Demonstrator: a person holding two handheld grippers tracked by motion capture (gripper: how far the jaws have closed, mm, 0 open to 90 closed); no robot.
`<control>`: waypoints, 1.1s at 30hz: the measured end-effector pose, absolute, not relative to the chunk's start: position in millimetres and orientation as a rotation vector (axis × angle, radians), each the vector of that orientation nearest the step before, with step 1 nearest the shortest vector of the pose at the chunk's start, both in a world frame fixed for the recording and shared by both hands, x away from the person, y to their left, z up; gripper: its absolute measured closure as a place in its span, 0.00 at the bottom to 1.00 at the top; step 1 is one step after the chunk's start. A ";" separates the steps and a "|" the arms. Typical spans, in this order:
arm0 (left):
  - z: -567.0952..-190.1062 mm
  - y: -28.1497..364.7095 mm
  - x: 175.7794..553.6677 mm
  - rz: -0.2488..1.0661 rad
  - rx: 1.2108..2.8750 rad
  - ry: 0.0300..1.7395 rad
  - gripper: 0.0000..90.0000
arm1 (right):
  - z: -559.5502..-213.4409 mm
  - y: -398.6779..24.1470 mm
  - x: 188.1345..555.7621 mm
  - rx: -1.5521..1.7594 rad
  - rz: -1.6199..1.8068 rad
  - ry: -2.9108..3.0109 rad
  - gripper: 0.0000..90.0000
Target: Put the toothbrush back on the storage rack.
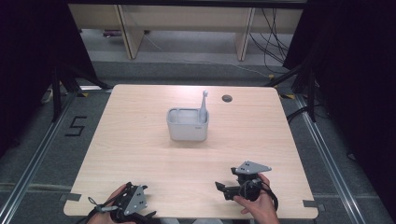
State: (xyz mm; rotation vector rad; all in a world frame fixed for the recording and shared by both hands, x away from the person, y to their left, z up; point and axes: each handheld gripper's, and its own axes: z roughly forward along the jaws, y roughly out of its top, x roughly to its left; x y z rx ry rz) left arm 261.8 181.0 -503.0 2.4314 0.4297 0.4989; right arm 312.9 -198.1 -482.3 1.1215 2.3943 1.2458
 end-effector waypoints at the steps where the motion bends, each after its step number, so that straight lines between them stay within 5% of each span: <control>1: -502.9 181.0 261.8 0.499 2.432 0.430 0.17 | -482.0 -197.9 311.7 1.114 1.233 2.399 0.19; 33: -503.0 181.1 262.0 0.499 2.433 0.430 0.17 | -486.3 -196.2 296.2 1.066 1.152 2.449 0.20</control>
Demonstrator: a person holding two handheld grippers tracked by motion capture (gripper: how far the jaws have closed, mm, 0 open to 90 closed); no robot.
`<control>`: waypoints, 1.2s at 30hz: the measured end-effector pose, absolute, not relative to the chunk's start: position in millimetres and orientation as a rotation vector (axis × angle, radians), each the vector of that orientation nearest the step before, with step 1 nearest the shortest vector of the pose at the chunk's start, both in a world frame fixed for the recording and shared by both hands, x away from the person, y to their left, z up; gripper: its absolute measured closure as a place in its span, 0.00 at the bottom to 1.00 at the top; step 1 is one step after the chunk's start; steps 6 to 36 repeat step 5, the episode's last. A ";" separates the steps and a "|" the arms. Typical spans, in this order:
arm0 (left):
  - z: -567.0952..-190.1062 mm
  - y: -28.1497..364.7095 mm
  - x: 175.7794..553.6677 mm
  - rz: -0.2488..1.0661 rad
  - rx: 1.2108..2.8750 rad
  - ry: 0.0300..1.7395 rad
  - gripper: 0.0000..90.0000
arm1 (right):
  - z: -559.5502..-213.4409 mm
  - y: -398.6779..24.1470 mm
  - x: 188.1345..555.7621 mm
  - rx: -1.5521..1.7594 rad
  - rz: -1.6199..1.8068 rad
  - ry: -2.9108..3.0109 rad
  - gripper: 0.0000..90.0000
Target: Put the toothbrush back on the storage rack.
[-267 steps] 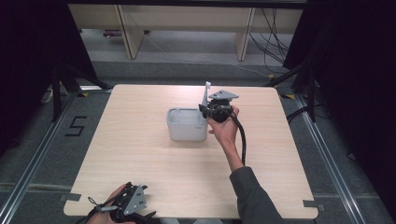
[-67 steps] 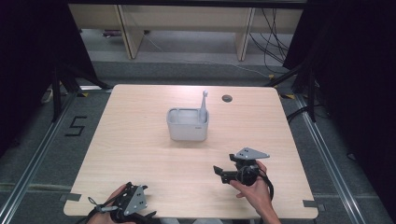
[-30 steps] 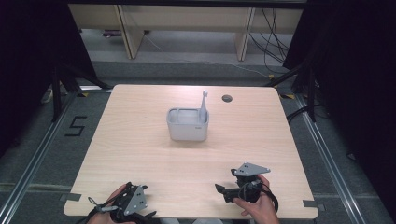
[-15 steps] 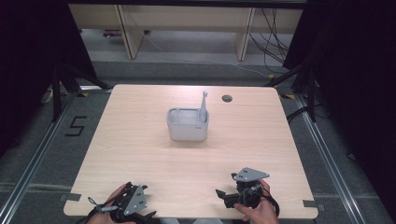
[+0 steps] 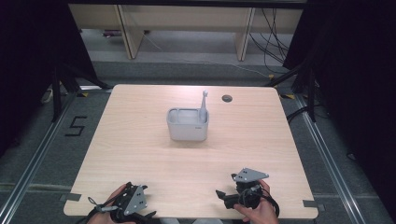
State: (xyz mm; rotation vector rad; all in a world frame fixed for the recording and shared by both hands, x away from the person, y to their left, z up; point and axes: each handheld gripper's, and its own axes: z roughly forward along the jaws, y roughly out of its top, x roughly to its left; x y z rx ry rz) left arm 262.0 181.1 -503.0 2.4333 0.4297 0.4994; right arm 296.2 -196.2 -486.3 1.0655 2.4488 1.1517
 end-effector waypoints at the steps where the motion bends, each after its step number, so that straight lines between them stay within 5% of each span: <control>1: -503.0 181.1 262.0 0.500 2.434 0.429 0.17 | -486.6 -196.0 296.4 1.064 1.154 2.454 0.20; 36: -502.9 181.1 262.0 0.500 2.435 0.428 0.17 | -487.1 -195.7 296.5 1.063 1.157 2.456 0.20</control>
